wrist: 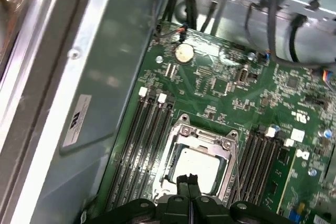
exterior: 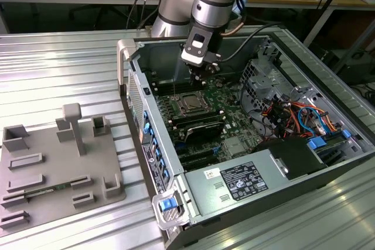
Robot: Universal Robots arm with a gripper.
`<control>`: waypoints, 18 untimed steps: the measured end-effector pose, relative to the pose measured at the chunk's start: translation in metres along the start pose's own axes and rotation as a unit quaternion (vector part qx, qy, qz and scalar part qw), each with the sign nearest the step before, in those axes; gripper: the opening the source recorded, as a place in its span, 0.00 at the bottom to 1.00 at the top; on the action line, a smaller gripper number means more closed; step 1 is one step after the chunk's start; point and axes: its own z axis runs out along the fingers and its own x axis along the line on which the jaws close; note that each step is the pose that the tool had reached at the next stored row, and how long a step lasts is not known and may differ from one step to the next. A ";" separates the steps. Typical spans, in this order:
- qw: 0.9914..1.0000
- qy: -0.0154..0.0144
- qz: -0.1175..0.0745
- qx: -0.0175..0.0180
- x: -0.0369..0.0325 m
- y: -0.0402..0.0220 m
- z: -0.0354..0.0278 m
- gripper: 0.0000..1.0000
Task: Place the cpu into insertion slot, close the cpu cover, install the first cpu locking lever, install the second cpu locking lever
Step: 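Install the first cpu locking lever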
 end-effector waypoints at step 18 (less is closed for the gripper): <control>0.997 0.003 -0.073 -0.002 0.0023 -0.0131 -0.0005 0.11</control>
